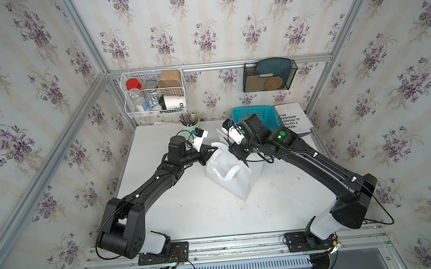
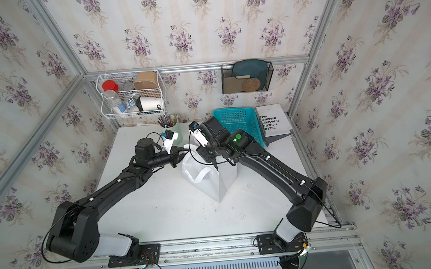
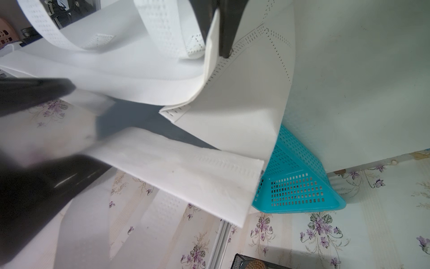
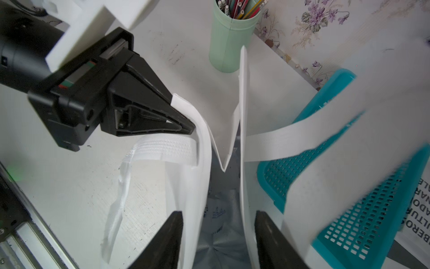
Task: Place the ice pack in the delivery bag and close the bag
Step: Close the delivery bag at the center of the board.
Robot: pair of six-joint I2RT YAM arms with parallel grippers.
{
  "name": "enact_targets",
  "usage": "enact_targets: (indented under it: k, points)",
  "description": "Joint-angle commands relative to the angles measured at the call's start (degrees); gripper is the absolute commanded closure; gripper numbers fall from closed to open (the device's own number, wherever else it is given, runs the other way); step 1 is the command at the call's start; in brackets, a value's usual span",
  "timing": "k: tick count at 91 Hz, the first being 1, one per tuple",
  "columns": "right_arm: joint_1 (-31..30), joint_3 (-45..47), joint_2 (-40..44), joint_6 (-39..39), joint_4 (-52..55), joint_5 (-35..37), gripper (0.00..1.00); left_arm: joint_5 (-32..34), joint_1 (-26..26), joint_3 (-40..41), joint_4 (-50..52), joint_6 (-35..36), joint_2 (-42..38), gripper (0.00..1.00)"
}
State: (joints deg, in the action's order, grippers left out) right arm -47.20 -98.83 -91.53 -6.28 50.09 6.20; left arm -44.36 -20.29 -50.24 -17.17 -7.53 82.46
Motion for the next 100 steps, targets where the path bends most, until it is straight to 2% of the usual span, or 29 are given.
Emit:
enact_targets:
  k: [1, 11, 32, 42, 63, 79, 90, 94, 100]
  points:
    - [-0.1, -0.5, -1.2, -1.8, 1.6, 0.3, 0.46, -1.5, 0.2, -0.7, -0.1, -0.7, 0.3, 1.00]
    - [-0.1, -0.6, -1.6, -1.9, 1.6, 0.4, 0.45, -2.3, 0.3, -1.2, 0.1, -1.1, 0.6, 1.00]
    - [-0.3, -3.3, -5.7, -1.4, 5.8, 6.0, 0.46, -2.5, 0.3, -1.5, 0.3, -1.1, 0.9, 1.00]
    - [-0.4, -3.5, -6.5, -2.0, 6.5, 7.8, 0.57, -2.5, 0.3, -1.6, 0.4, -1.2, 1.1, 1.00]
    - [-1.0, -3.7, -7.2, -4.0, 5.9, 8.6, 0.71, -2.8, 0.6, -2.2, 1.2, -1.2, 1.7, 1.00]
    - [-1.1, -3.0, -7.3, -5.0, 4.7, 10.5, 0.92, -3.3, 1.3, -2.3, 1.3, -1.5, 1.7, 1.00]
    - [-1.2, -0.9, -6.6, -7.1, 2.4, 13.4, 1.00, -5.1, 2.7, -2.0, 1.0, -1.3, 0.7, 1.00]
    - [-1.5, 0.7, -5.6, -8.9, 0.3, 15.0, 1.00, -6.0, 3.9, -1.5, 0.7, -0.8, -0.4, 0.93]
    - [-1.8, 5.6, -2.8, -12.9, -5.2, 17.2, 1.00, -7.1, 6.1, 0.6, -2.0, 0.0, -3.6, 0.75]
